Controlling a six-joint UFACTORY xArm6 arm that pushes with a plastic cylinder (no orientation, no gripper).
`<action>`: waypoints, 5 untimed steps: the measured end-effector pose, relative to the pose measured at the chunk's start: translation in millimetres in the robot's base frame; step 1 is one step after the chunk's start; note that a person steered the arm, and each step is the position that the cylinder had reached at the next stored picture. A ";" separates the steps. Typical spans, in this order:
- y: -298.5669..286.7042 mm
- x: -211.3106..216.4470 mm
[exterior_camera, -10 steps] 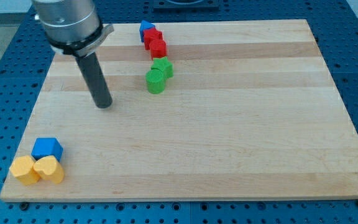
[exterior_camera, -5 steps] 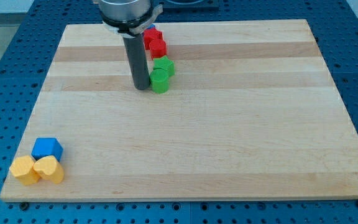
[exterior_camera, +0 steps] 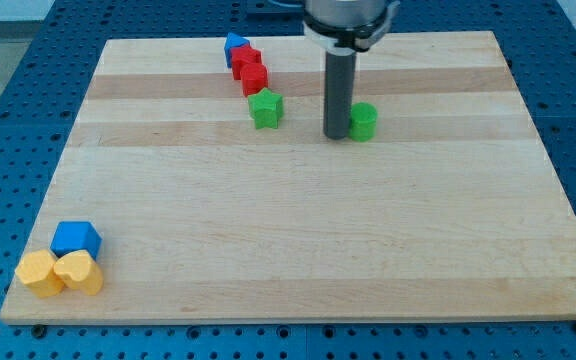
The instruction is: Push the green circle slightly right
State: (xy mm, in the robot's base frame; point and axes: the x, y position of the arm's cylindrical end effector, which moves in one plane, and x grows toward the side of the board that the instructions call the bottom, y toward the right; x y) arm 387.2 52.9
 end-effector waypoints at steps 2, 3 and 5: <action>19.0 -6.6; 19.2 -6.6; 53.2 -7.0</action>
State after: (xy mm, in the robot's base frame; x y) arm 380.2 106.1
